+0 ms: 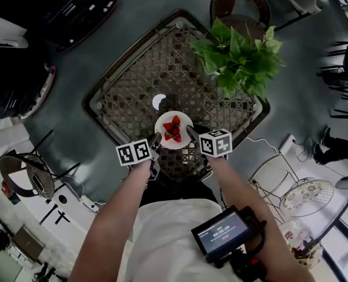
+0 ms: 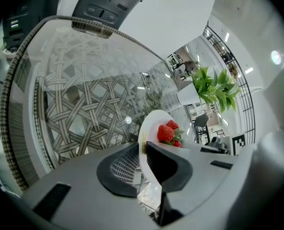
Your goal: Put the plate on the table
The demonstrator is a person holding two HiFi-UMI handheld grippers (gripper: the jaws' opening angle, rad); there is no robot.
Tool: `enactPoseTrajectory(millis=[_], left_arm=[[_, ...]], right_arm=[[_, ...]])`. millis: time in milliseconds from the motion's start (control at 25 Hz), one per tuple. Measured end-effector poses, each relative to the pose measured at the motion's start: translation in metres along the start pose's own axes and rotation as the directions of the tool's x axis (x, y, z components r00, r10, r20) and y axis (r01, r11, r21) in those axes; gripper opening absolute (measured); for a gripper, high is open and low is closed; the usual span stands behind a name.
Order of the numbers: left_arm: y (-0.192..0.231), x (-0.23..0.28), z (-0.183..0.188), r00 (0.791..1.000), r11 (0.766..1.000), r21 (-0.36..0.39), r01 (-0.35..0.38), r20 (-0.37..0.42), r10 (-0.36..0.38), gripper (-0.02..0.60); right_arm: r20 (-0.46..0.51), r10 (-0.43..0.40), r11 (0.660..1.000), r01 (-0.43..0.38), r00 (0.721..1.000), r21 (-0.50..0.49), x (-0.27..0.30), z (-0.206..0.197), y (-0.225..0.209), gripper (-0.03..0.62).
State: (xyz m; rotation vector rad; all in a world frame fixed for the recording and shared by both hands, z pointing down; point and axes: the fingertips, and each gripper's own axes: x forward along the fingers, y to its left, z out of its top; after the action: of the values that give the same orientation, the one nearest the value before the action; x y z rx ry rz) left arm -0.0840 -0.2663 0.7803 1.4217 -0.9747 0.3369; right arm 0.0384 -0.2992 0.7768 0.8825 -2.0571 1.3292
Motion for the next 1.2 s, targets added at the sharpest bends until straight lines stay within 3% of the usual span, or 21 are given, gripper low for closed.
enactPoseTrajectory(millis=[120,320,480,840,1000,1200], left_arm=[[0.0,0.0,-0.001,0.999,0.998,0.044,-0.045,-0.01,0.045,0.029],[-0.001,0.001,-0.004,0.993,0.99,0.095,-0.107,-0.043,0.111,0.034],[0.001,0.003,0.011,0.99,0.984,0.118,-0.131,-0.031,0.135,0.035],[0.001,-0.001,-0.001,0.988,0.976,0.161,-0.149,-0.026,0.155,0.041],[0.002,-0.002,0.001,0.98,0.953,0.24,-0.184,-0.029,0.196,0.065],[0.0,-0.003,0.004,0.98,0.948,0.256,-0.187,-0.013,0.197,0.087]], right_arm=[[-0.003,-0.009,0.999,0.009,1.0,-0.043,0.001,-0.001,0.0,0.054],[-0.013,0.005,0.999,-0.005,1.0,-0.034,-0.003,-0.006,-0.002,0.052],[-0.013,0.0,0.998,-0.001,1.0,-0.069,0.005,0.007,-0.004,0.054],[-0.044,-0.047,0.991,0.041,0.998,-0.129,0.001,-0.005,0.001,0.069],[-0.078,-0.098,0.971,0.078,0.992,-0.228,0.005,-0.006,0.002,0.078],[-0.092,-0.193,0.927,0.151,0.977,-0.343,0.004,-0.008,-0.003,0.119]])
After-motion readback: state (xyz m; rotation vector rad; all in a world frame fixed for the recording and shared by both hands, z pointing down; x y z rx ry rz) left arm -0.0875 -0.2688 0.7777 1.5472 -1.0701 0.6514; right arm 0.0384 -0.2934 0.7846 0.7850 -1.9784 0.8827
